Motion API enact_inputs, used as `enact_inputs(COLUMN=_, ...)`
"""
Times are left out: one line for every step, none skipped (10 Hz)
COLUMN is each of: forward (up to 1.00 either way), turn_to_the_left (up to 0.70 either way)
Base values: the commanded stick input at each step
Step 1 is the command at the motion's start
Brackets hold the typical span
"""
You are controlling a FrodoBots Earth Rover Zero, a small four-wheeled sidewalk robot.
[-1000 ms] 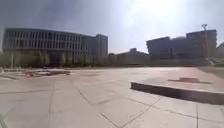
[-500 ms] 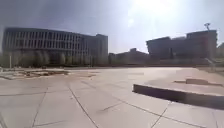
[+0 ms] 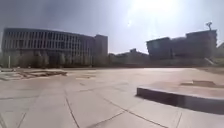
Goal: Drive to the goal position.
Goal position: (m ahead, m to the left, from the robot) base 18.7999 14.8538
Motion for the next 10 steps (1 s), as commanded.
enact_inputs(forward=0.70, turn_to_the_left=0.01)
enact_inputs(forward=0.70, turn_to_the_left=0.12)
enact_inputs(forward=0.70, turn_to_the_left=0.36)
enact_inputs(forward=0.70, turn_to_the_left=0.36)
enact_inputs(forward=0.70, turn_to_the_left=0.01)
enact_inputs(forward=0.70, turn_to_the_left=0.01)
enact_inputs(forward=0.70, turn_to_the_left=0.01)
enact_inputs(forward=0.70, turn_to_the_left=0.01)
enact_inputs(forward=0.70, turn_to_the_left=0.01)
enact_inputs(forward=0.70, turn_to_the_left=0.01)
